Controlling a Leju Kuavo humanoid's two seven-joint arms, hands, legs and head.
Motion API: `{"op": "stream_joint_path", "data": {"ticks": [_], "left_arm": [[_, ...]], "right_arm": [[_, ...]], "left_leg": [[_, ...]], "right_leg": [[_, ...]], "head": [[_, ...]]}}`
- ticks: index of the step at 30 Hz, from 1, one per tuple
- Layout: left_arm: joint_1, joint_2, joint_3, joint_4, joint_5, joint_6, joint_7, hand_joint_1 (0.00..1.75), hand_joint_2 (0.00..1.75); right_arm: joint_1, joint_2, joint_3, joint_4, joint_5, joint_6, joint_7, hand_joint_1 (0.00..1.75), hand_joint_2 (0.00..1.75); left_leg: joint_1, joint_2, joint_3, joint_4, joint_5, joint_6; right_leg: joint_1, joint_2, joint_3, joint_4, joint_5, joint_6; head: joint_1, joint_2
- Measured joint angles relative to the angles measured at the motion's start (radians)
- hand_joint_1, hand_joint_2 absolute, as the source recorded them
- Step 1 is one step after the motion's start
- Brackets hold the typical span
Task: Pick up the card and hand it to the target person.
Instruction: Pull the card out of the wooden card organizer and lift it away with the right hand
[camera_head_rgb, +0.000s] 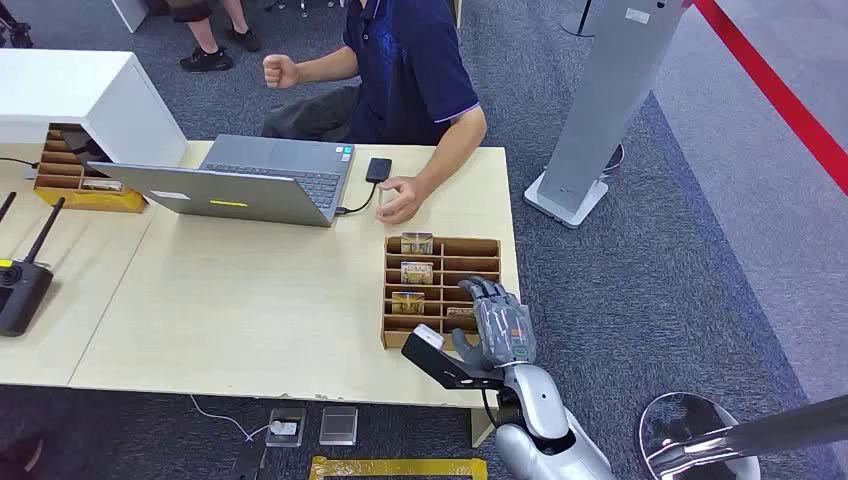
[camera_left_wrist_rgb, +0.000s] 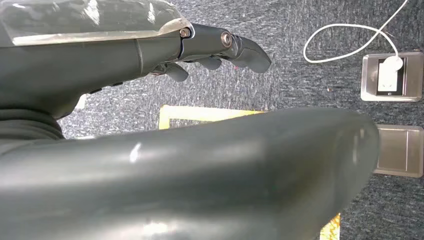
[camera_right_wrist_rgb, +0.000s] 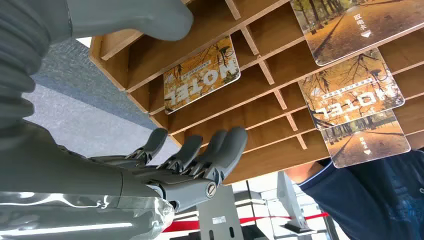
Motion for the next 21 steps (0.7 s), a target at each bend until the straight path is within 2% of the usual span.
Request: {"op": "stream_joint_path", "data": {"ticks": [15, 19, 21], "left_arm": [[0.000, 0.000, 0.000, 0.000, 0.006, 0.002, 0.000, 0.00, 0.00], [0.000, 0.000, 0.000, 0.000, 0.006, 0.000, 0.000, 0.00, 0.00], [0.000, 0.000, 0.000, 0.000, 0.006, -0.002, 0.000, 0.00, 0.00]], "right_arm": [[0.001, -0.007, 0.000, -0.006, 0.023, 0.045, 0.027, 0.73, 1.75], [0.001, -0.010, 0.000, -0.012, 0.025, 0.049, 0.041, 0.86, 1.75], [0.003, -0.014, 0.000, -0.016, 0.026, 0.049, 0.046, 1.02, 1.75]], "left_leg": [[0.000, 0.000, 0.000, 0.000, 0.000, 0.000], [0.000, 0.000, 0.000, 0.000, 0.000, 0.000], [0.000, 0.000, 0.000, 0.000, 0.000, 0.000]], "right_leg": [[0.000, 0.000, 0.000, 0.000, 0.000, 0.000], [0.000, 0.000, 0.000, 0.000, 0.000, 0.000], [0.000, 0.000, 0.000, 0.000, 0.000, 0.000]], "head": [[0.000, 0.000], [0.000, 0.000], [0.000, 0.000]]}}
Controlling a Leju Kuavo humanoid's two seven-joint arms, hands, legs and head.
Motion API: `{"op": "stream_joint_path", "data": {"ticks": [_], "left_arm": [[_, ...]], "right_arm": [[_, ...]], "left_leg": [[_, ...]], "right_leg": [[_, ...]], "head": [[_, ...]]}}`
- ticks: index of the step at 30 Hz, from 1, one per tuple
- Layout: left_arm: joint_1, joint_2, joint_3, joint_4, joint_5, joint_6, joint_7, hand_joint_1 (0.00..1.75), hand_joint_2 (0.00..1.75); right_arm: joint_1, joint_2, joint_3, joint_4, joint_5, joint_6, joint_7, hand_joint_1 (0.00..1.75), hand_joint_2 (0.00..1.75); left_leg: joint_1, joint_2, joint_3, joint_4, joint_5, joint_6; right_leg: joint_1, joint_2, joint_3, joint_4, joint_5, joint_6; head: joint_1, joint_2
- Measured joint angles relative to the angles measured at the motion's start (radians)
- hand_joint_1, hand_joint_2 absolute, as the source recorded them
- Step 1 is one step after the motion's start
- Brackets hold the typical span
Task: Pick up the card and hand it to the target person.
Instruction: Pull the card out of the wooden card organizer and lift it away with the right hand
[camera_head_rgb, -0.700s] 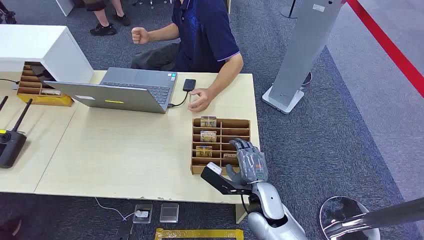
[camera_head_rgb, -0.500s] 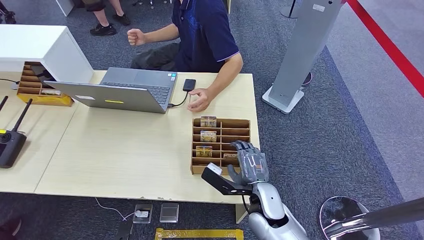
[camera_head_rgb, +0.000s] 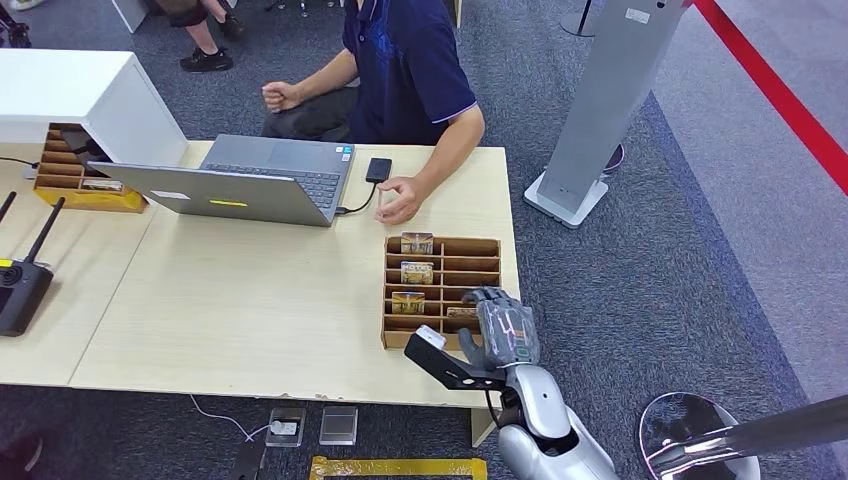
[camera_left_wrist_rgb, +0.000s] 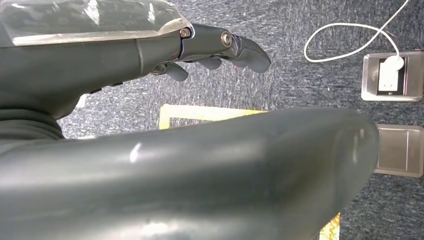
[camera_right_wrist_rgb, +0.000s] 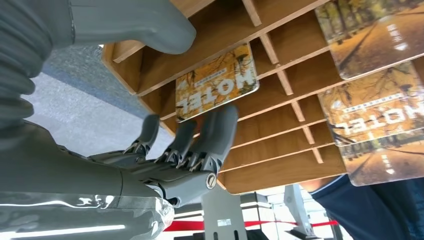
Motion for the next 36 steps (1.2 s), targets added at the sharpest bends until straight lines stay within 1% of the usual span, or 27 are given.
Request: {"op": "stream_joint_path", "data": {"ticks": [2, 3, 14, 18, 23, 30, 36], "left_arm": [[0.000, 0.000, 0.000, 0.000, -0.001, -0.002, 0.000, 0.00, 0.00], [0.000, 0.000, 0.000, 0.000, -0.002, -0.003, -0.001, 0.00, 0.00], [0.000, 0.000, 0.000, 0.000, -0.003, -0.007, -0.001, 0.00, 0.00], [0.000, 0.000, 0.000, 0.000, -0.003, -0.007, -0.001, 0.00, 0.00], [0.000, 0.000, 0.000, 0.000, -0.003, -0.007, -0.001, 0.00, 0.00], [0.000, 0.000, 0.000, 0.000, -0.003, -0.004, -0.001, 0.00, 0.00], [0.000, 0.000, 0.000, 0.000, -0.003, -0.004, -0.001, 0.00, 0.00]], "right_arm": [[0.001, -0.004, -0.001, -0.003, 0.000, -0.001, 0.005, 1.15, 1.75], [0.001, -0.006, -0.001, -0.004, -0.002, -0.002, 0.006, 1.19, 1.75], [0.003, -0.018, -0.005, -0.012, -0.008, -0.011, 0.007, 1.19, 1.75], [0.003, -0.019, -0.005, -0.012, -0.008, -0.011, 0.007, 1.25, 1.75], [0.003, -0.019, -0.005, -0.013, -0.008, -0.013, 0.003, 1.27, 1.75], [0.002, -0.019, -0.005, -0.012, -0.018, -0.014, -0.008, 1.36, 1.75], [0.002, -0.019, -0.004, -0.012, -0.028, -0.031, -0.020, 1.38, 1.75]], "left_leg": [[0.000, 0.000, 0.000, 0.000, 0.000, 0.000], [0.000, 0.000, 0.000, 0.000, 0.000, 0.000], [0.000, 0.000, 0.000, 0.000, 0.000, 0.000], [0.000, 0.000, 0.000, 0.000, 0.000, 0.000], [0.000, 0.000, 0.000, 0.000, 0.000, 0.000], [0.000, 0.000, 0.000, 0.000, 0.000, 0.000], [0.000, 0.000, 0.000, 0.000, 0.000, 0.000]], "right_leg": [[0.000, 0.000, 0.000, 0.000, 0.000, 0.000], [0.000, 0.000, 0.000, 0.000, 0.000, 0.000], [0.000, 0.000, 0.000, 0.000, 0.000, 0.000], [0.000, 0.000, 0.000, 0.000, 0.000, 0.000], [0.000, 0.000, 0.000, 0.000, 0.000, 0.000], [0.000, 0.000, 0.000, 0.000, 0.000, 0.000], [0.000, 0.000, 0.000, 0.000, 0.000, 0.000]], "head": [[0.000, 0.000], [0.000, 0.000], [0.000, 0.000], [0.000, 0.000], [0.000, 0.000], [0.000, 0.000], [0.000, 0.000]]}}
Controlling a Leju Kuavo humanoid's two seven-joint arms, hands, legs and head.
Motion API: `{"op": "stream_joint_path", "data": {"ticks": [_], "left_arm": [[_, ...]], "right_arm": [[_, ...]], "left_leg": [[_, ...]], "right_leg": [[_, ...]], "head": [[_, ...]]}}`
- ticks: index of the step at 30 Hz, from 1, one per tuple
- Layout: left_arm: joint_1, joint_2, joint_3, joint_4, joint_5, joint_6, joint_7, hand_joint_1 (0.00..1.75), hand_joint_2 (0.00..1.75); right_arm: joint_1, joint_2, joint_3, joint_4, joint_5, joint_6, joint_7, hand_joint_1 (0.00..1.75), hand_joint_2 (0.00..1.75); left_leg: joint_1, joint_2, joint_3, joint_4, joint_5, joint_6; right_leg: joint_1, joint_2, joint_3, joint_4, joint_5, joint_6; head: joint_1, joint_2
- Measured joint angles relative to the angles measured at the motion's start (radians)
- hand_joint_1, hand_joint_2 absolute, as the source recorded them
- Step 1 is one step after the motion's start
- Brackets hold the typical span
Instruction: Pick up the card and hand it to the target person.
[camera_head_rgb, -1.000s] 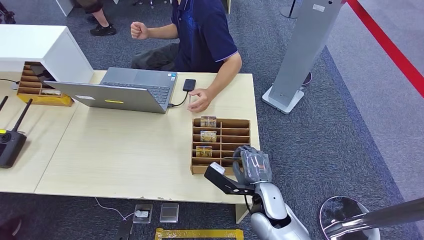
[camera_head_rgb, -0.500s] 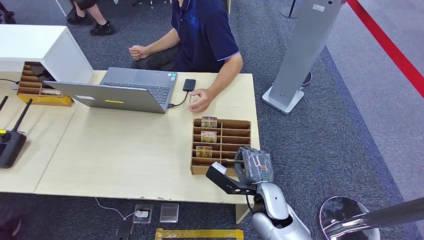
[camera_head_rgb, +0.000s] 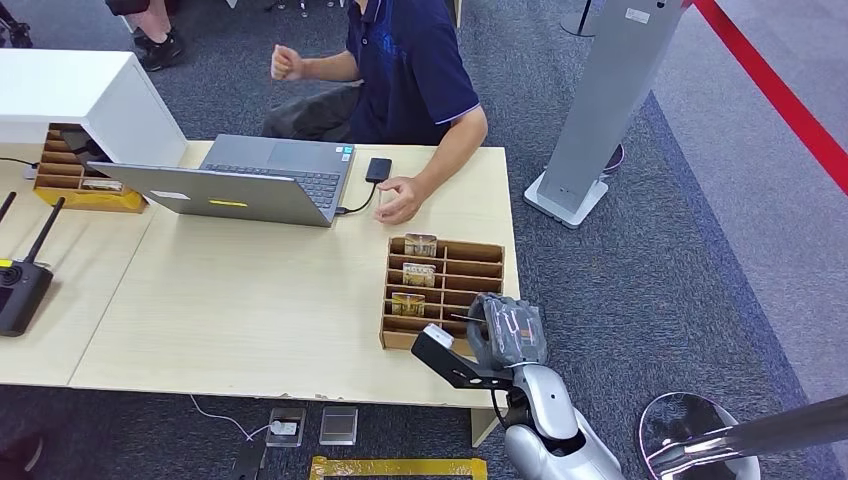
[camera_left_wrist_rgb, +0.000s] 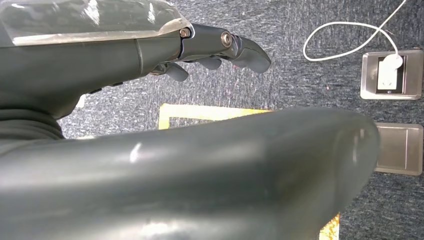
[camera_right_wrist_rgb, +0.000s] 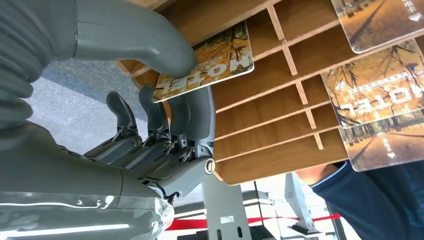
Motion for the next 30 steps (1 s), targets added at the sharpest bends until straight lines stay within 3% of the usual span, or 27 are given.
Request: {"op": "stream_joint_path", "data": {"ticks": [9, 18, 24, 30], "left_arm": [[0.000, 0.000, 0.000, 0.000, 0.000, -0.002, -0.002, 0.00, 0.00], [0.000, 0.000, -0.002, 0.000, 0.000, -0.006, -0.002, 0.00, 0.00], [0.000, 0.000, -0.003, 0.000, 0.000, -0.009, -0.002, 0.00, 0.00], [0.000, 0.000, -0.003, 0.000, 0.007, -0.004, -0.001, 0.00, 0.00]], "right_arm": [[-0.003, 0.000, -0.001, -0.001, 0.013, -0.009, 0.002, 1.53, 1.75], [-0.004, -0.018, -0.019, -0.082, 0.042, 0.001, 0.009, 1.42, 1.75], [-0.002, -0.032, -0.032, -0.174, 0.031, 0.037, 0.022, 1.49, 1.75], [-0.004, -0.048, -0.040, -0.260, 0.036, 0.054, 0.036, 1.45, 1.75]], "left_leg": [[0.000, 0.000, 0.000, 0.000, 0.000, 0.000], [0.000, 0.000, 0.000, 0.000, 0.000, 0.000], [0.000, 0.000, 0.000, 0.000, 0.000, 0.000], [0.000, 0.000, 0.000, 0.000, 0.000, 0.000]], "right_leg": [[0.000, 0.000, 0.000, 0.000, 0.000, 0.000], [0.000, 0.000, 0.000, 0.000, 0.000, 0.000], [0.000, 0.000, 0.000, 0.000, 0.000, 0.000], [0.000, 0.000, 0.000, 0.000, 0.000, 0.000]], "head": [[0.000, 0.000], [0.000, 0.000], [0.000, 0.000], [0.000, 0.000]]}}
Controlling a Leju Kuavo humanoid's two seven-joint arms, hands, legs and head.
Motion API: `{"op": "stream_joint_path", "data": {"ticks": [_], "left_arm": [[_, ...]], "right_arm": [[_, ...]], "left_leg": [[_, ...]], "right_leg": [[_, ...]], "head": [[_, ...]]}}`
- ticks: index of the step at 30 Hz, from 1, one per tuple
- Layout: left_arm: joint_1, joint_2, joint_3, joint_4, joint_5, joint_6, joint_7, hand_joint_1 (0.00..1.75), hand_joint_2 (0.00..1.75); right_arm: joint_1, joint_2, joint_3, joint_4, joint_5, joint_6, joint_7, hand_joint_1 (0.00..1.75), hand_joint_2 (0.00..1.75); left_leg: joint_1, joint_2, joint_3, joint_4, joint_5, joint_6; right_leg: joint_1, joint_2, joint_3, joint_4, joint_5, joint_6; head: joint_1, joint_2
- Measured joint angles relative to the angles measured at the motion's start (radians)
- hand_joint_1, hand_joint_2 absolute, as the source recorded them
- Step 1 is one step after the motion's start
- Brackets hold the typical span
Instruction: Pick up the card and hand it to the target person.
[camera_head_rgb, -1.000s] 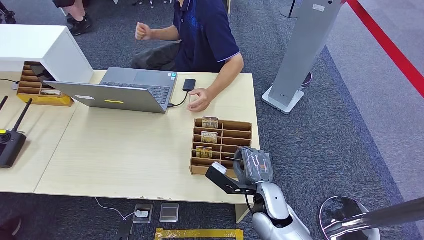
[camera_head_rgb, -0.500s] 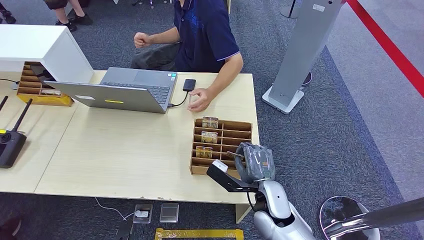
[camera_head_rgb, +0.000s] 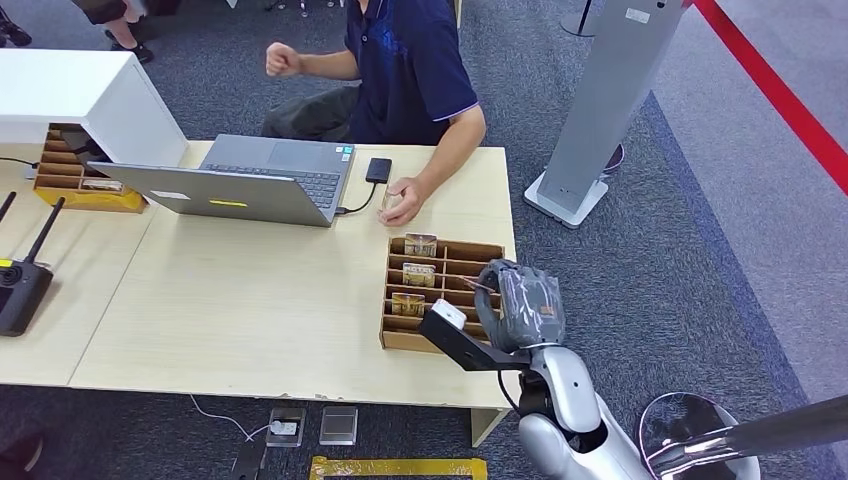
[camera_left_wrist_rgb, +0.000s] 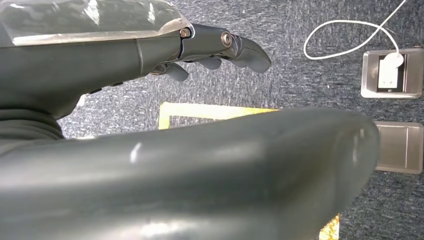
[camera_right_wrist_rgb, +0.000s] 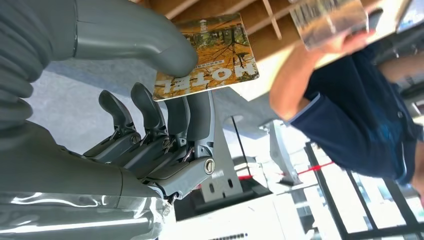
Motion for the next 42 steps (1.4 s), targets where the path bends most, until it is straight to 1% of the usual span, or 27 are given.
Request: {"op": "stream_joint_path", "data": {"ticks": [4, 7, 11, 15, 17, 23, 25, 28, 30, 37, 42], "left_arm": [[0.000, 0.000, 0.000, 0.000, 0.004, 0.004, 0.000, 0.00, 0.00], [0.000, 0.000, 0.000, 0.000, 0.005, 0.003, -0.001, 0.00, 0.00], [-0.001, 0.000, 0.000, 0.000, -0.002, -0.003, -0.002, 0.00, 0.00], [-0.001, 0.000, -0.001, 0.000, -0.007, -0.005, -0.007, 0.00, 0.00], [-0.002, 0.000, -0.001, 0.000, -0.009, -0.007, -0.007, 0.00, 0.00], [-0.005, 0.000, -0.003, 0.000, -0.027, -0.019, -0.007, 0.00, 0.00], [-0.006, 0.000, -0.007, 0.000, -0.032, -0.023, -0.007, 0.00, 0.00], [-0.007, 0.000, -0.013, 0.000, -0.040, -0.028, -0.009, 0.00, 0.00], [-0.007, 0.000, -0.016, 0.000, -0.043, -0.029, -0.010, 0.00, 0.00], [-0.008, 0.000, -0.021, 0.000, -0.051, -0.029, -0.016, 0.00, 0.00], [-0.009, 0.000, -0.027, 0.000, -0.057, -0.033, -0.019, 0.00, 0.00]], "right_arm": [[-0.004, -0.015, -0.007, -0.056, 0.017, -0.004, 0.011, 1.45, 1.75], [-0.016, -0.024, -0.021, -0.084, 0.001, -0.022, 0.000, 1.46, 1.75], [-0.060, -0.029, -0.041, -0.087, -0.050, -0.087, -0.053, 1.44, 1.75], [-0.117, -0.026, -0.054, -0.059, -0.046, -0.175, -0.106, 1.38, 1.75], [-0.144, -0.019, -0.058, -0.036, -0.045, -0.201, -0.130, 1.36, 1.75], [-0.237, 0.027, -0.069, 0.087, -0.027, -0.248, -0.178, 1.53, 1.75], [-0.265, 0.046, -0.071, 0.137, -0.028, -0.261, -0.194, 1.53, 1.75], [-0.308, 0.074, -0.072, 0.222, -0.034, -0.286, -0.220, 1.48, 1.75], [-0.337, 0.094, -0.072, 0.279, -0.034, -0.302, -0.231, 1.47, 1.75], [-0.418, 0.155, -0.072, 0.459, -0.021, -0.326, -0.245, 1.51, 1.75], [-0.472, 0.198, -0.071, 0.581, 0.001, -0.334, -0.245, 1.49, 1.75]], "left_leg": [[0.000, 0.000, 0.000, 0.000, 0.000, 0.000], [0.000, 0.000, 0.000, 0.000, 0.000, 0.000], [0.000, 0.000, 0.000, 0.000, 0.000, 0.000], [0.000, 0.000, 0.000, 0.000, 0.000, 0.000], [0.000, 0.000, 0.000, 0.000, 0.000, 0.000], [0.000, 0.000, 0.000, 0.000, 0.000, 0.000], [0.000, 0.000, 0.000, 0.000, 0.000, 0.000], [0.000, 0.000, 0.000, 0.000, 0.000, 0.000], [0.000, 0.000, 0.000, 0.000, 0.000, 0.000], [0.000, 0.000, -0.001, 0.000, 0.000, 0.000], [0.000, 0.000, 0.000, 0.000, 0.000, 0.000]], "right_leg": [[0.000, 0.000, 0.000, 0.000, 0.000, 0.000], [0.000, 0.000, 0.000, 0.000, 0.000, 0.000], [0.000, 0.000, 0.000, 0.000, 0.000, 0.000], [0.000, 0.000, 0.000, 0.000, 0.000, 0.000], [0.000, 0.000, 0.000, 0.000, 0.000, 0.000], [0.000, 0.000, 0.000, 0.000, 0.000, 0.000], [0.000, 0.000, 0.000, 0.001, 0.000, 0.000], [0.000, 0.000, 0.000, 0.001, 0.000, 0.000], [0.000, 0.000, 0.000, 0.001, 0.000, 0.000], [0.000, 0.000, 0.000, 0.001, 0.000, 0.000], [0.000, 0.000, 0.000, 0.001, 0.000, 0.000]], "head": [[0.000, 0.000], [0.000, 0.000], [0.000, 0.000], [0.000, 0.000], [0.000, 0.000], [0.000, 0.000], [0.000, 0.000], [0.000, 0.000], [0.000, 0.000], [0.000, 0.000], [0.000, 0.000]]}}
